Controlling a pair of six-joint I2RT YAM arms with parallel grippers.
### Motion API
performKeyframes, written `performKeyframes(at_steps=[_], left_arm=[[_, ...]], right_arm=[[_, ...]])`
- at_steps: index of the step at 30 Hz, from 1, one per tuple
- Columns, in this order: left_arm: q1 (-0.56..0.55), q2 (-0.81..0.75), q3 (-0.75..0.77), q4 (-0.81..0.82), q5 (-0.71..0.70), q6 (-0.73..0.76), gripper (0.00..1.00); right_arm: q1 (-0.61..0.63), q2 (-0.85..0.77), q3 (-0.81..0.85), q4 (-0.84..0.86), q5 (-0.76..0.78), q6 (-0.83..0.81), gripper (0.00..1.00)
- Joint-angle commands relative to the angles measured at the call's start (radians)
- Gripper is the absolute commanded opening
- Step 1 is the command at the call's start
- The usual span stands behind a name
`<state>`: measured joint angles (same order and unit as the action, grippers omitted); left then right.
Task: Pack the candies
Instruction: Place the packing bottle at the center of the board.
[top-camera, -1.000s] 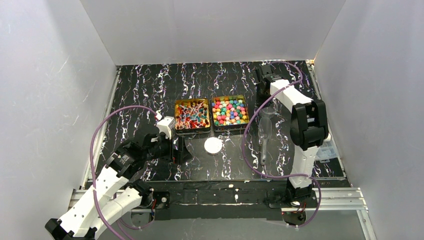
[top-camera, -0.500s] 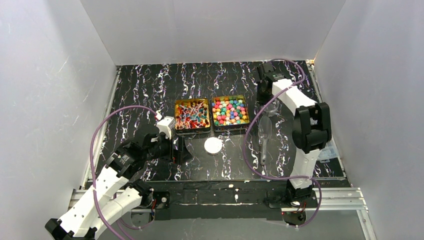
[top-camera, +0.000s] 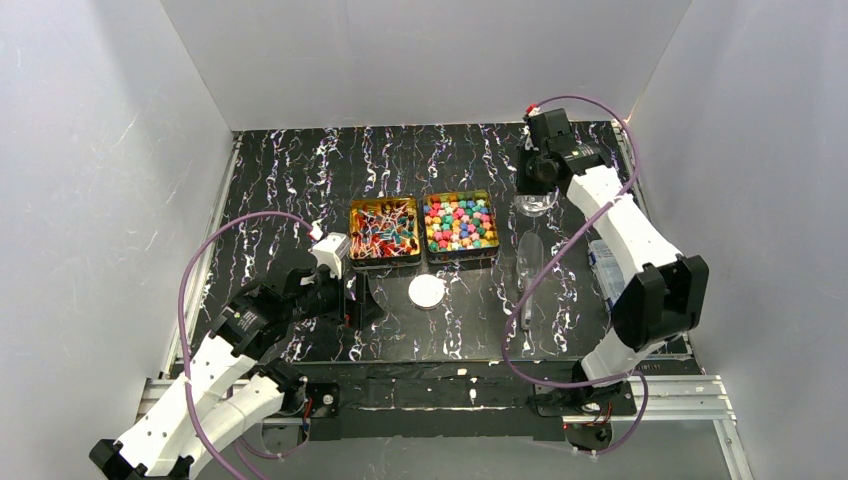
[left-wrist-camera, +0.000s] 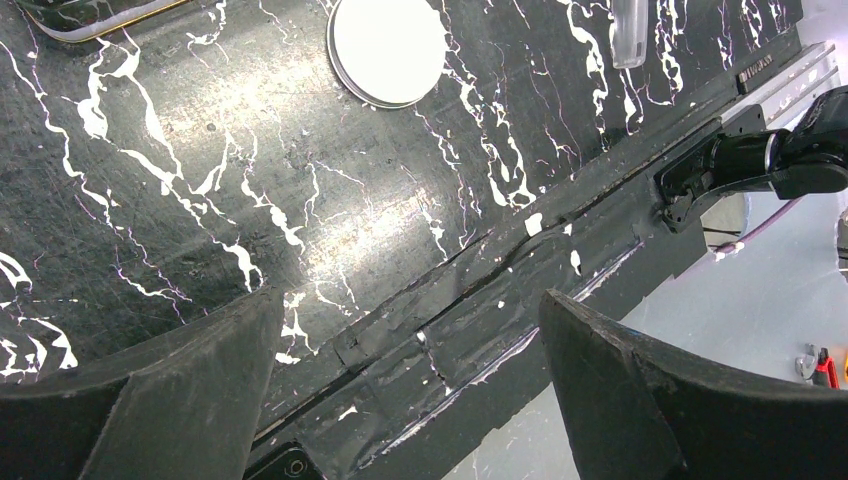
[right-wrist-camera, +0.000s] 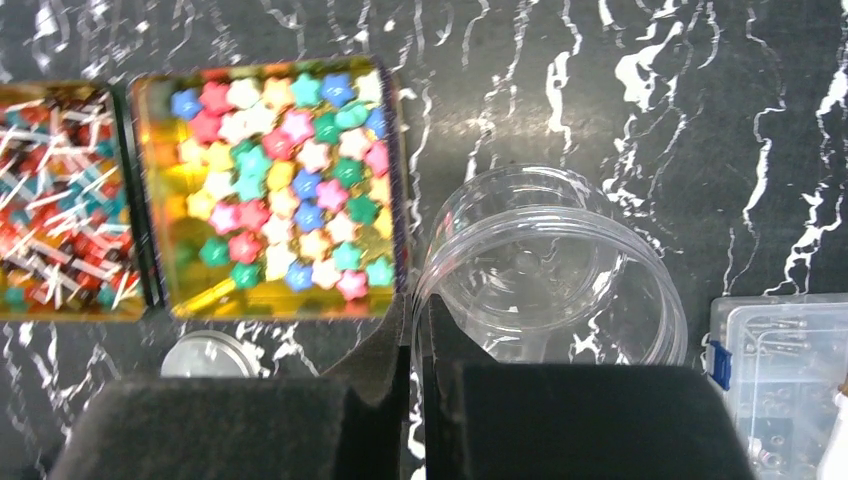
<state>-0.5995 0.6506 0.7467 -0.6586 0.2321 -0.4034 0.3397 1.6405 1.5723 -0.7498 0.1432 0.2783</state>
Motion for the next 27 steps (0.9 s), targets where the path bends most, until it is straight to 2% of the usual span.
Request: performKeyframes(at_steps=[1,14,27], left_arm=[[-0.005,-0.014,-0.007,-0.003,-0.003,0.004,0.98],[-0.004,-0.026,-0.009,0.001,-0.005,-0.002,0.98],[-0.005,-0.018,-0.010,0.006,0.009,-0.001,0.98]], right_arm=[[0.050,-0.097,-0.021,-0.077,-0.055,-0.030,0.01],[0.299,-0.246,-0.157,-0.162,-0.079,0.023,0.01],[0.491,-0.348,-0.461,0.007,-0.065,0.167,0.01]])
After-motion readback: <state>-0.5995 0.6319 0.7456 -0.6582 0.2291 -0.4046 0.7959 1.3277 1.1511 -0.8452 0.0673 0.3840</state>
